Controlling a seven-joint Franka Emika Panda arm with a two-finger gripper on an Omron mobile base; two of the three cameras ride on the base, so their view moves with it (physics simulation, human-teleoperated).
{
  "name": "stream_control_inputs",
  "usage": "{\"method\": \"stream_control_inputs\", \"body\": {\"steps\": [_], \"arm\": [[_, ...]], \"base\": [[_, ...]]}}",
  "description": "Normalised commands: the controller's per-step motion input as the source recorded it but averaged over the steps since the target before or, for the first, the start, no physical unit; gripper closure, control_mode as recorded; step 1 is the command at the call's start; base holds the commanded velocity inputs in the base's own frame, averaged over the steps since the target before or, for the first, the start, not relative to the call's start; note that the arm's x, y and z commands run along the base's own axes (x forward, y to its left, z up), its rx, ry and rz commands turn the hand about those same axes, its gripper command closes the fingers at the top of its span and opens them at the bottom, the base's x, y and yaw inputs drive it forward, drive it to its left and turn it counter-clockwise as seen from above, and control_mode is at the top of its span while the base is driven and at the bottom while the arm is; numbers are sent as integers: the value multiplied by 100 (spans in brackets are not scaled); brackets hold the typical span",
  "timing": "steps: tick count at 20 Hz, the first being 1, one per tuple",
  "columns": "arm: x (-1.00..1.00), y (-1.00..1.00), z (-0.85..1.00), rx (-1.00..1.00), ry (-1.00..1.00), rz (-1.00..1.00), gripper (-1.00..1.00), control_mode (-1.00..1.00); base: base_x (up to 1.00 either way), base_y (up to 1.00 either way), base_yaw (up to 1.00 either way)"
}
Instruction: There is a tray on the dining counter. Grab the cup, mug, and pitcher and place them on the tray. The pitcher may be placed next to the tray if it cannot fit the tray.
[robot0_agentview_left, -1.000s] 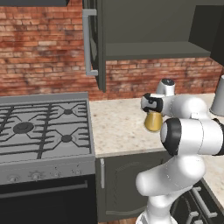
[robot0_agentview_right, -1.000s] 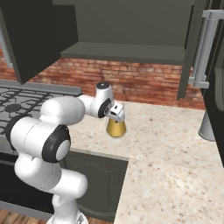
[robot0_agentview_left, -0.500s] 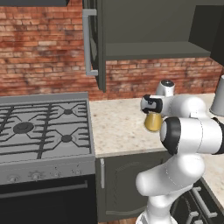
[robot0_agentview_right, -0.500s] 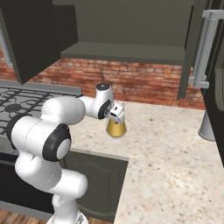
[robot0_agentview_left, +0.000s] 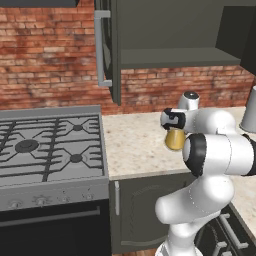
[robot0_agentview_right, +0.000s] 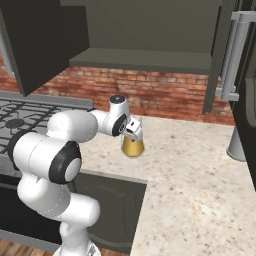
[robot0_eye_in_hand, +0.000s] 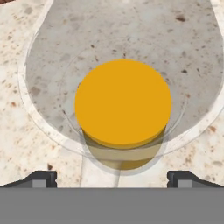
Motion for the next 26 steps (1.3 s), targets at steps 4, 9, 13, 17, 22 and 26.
{"method": "stream_control_inputs", "body": {"steps": [4, 9, 13, 17, 22, 26], "arm": [[0, 2, -15, 0, 0, 0, -100, -100], [3, 3, -12, 0, 0, 0, -100, -100], [0, 1, -12, 0, 0, 0, -100, -100], [0, 0, 0, 0, 0, 0, -100, -100], [0, 0, 0, 0, 0, 0, -100, -100], [0, 0, 0, 0, 0, 0, 100, -100]], "base": [[0, 0, 0], [0, 0, 0], [0, 0, 0], [0, 0, 0], [0, 0, 0], [0, 0, 0]]}}
